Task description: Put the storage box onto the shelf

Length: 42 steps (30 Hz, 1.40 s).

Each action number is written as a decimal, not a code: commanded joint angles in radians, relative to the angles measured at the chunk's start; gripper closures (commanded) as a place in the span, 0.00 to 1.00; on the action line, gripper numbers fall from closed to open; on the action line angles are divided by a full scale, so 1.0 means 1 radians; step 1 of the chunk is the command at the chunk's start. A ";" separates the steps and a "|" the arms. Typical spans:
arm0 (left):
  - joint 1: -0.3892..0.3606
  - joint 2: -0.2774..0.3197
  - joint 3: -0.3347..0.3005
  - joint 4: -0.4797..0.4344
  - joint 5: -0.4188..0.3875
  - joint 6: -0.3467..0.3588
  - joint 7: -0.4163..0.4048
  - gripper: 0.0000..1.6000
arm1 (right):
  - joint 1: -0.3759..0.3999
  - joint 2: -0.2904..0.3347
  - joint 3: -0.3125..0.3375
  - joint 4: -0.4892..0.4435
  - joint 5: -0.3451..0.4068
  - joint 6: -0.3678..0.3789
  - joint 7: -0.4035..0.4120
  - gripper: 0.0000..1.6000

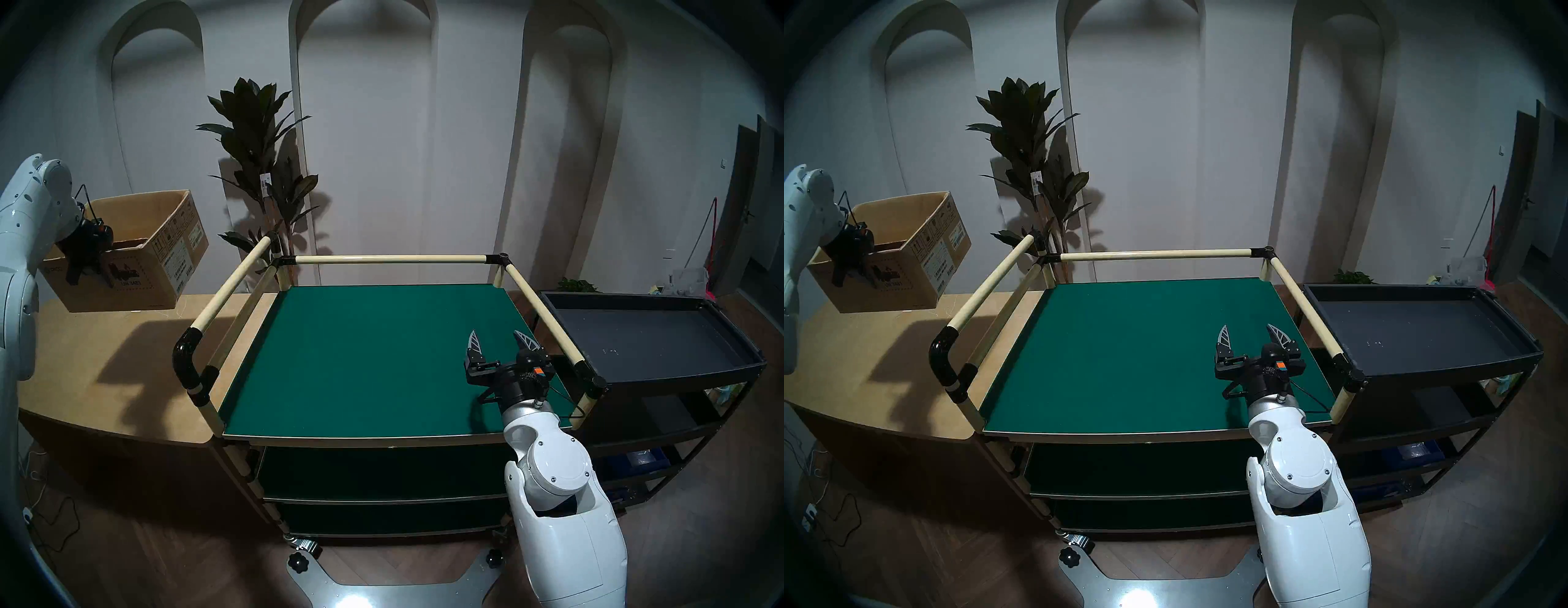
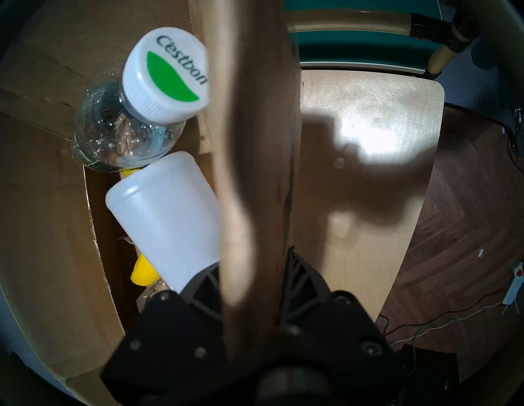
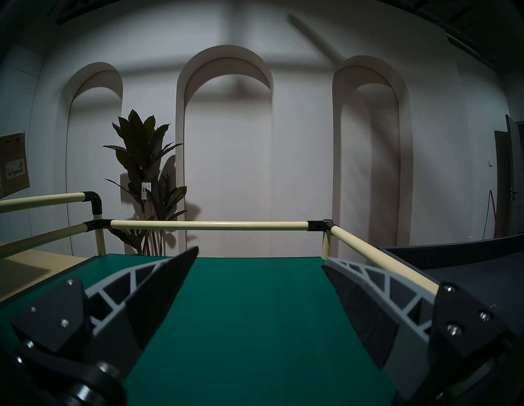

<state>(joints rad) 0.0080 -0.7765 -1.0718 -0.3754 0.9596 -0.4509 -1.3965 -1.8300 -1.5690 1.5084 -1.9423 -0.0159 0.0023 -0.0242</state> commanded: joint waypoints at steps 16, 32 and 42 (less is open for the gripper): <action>-0.167 -0.068 0.012 -0.007 0.017 -0.018 -0.077 1.00 | 0.007 -0.001 0.001 -0.021 0.000 -0.006 -0.001 0.00; -0.228 -0.169 -0.002 0.040 -0.022 0.006 -0.082 1.00 | 0.008 -0.001 0.001 -0.018 0.000 -0.006 -0.001 0.00; -0.258 -0.238 -0.006 0.083 -0.048 0.037 -0.087 1.00 | 0.008 -0.001 0.001 -0.017 0.000 -0.006 -0.001 0.00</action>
<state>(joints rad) -0.1499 -0.9499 -1.0686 -0.2866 0.9328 -0.4297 -1.4137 -1.8291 -1.5690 1.5083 -1.9396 -0.0161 0.0024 -0.0242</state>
